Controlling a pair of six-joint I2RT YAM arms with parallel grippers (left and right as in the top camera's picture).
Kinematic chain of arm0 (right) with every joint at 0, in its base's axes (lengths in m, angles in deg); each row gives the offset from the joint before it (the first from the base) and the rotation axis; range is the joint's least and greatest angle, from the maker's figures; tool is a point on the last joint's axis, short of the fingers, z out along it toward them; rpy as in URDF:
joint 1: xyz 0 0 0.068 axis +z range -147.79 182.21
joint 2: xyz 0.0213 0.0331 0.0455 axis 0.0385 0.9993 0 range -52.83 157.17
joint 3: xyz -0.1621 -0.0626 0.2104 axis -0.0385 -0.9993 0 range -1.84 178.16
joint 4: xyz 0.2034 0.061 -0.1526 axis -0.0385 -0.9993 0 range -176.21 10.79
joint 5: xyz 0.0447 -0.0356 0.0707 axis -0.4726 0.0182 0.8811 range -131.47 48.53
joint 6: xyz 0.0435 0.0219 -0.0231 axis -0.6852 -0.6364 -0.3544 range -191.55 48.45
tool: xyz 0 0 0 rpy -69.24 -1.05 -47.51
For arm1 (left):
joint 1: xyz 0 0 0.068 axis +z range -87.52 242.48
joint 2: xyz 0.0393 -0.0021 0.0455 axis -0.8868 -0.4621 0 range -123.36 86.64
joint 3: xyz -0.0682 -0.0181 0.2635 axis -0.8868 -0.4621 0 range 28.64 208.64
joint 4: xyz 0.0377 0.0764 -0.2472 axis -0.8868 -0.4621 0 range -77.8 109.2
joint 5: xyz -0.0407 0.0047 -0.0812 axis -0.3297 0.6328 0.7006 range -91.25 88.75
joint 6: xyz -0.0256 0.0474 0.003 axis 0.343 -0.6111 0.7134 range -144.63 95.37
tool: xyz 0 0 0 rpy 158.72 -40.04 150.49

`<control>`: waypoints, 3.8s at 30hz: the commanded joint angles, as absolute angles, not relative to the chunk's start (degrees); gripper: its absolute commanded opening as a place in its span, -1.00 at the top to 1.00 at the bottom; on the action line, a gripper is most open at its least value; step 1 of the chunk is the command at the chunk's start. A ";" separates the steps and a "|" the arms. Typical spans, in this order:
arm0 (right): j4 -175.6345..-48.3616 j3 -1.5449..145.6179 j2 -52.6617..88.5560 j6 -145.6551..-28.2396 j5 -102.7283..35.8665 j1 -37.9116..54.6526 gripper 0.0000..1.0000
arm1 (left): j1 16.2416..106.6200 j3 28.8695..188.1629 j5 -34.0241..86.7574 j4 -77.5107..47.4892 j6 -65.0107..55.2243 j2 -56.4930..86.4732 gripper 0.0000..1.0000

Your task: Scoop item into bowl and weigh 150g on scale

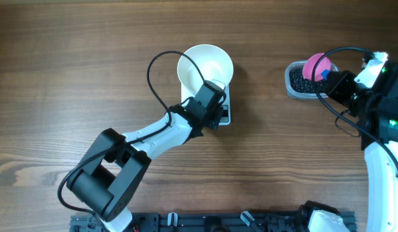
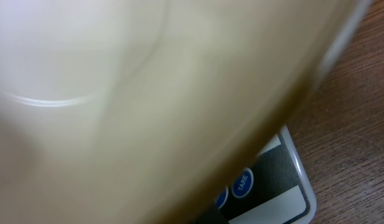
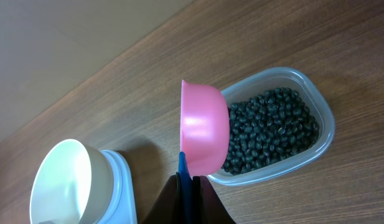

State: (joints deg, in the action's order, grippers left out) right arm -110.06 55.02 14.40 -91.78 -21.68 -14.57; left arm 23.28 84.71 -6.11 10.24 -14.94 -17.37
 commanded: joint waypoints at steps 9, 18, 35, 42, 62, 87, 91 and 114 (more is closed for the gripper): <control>-109.76 56.33 14.57 -91.23 -22.62 -14.74 0.91 | 23.50 84.12 -5.39 7.84 -15.22 -18.18 0.92; -109.78 56.33 14.57 -91.25 -22.60 -14.74 0.91 | 23.35 84.12 -5.11 6.46 -15.22 -18.18 0.92; -109.80 56.33 14.57 -91.30 -22.60 -14.74 0.91 | 23.39 84.04 -3.93 7.03 -15.35 -18.48 0.92; -109.78 56.33 14.57 -92.04 -22.60 -14.74 0.91 | 23.32 84.06 -3.62 5.48 -15.46 -9.50 0.92; -109.74 56.33 14.57 -92.50 -22.62 -14.74 0.91 | 33.60 84.04 4.95 -15.15 -30.56 15.35 0.92; -109.80 56.33 14.57 -92.50 -23.48 -14.74 0.91 | 51.06 84.04 19.98 -18.78 -51.68 15.26 0.92; -109.78 56.33 14.57 -92.54 -23.48 -14.74 0.91 | 52.70 84.04 20.44 -18.67 -51.81 14.94 0.92; -109.74 56.33 14.57 -92.54 -23.52 -14.74 0.91 | 52.59 84.04 25.97 -17.25 -55.70 8.09 0.29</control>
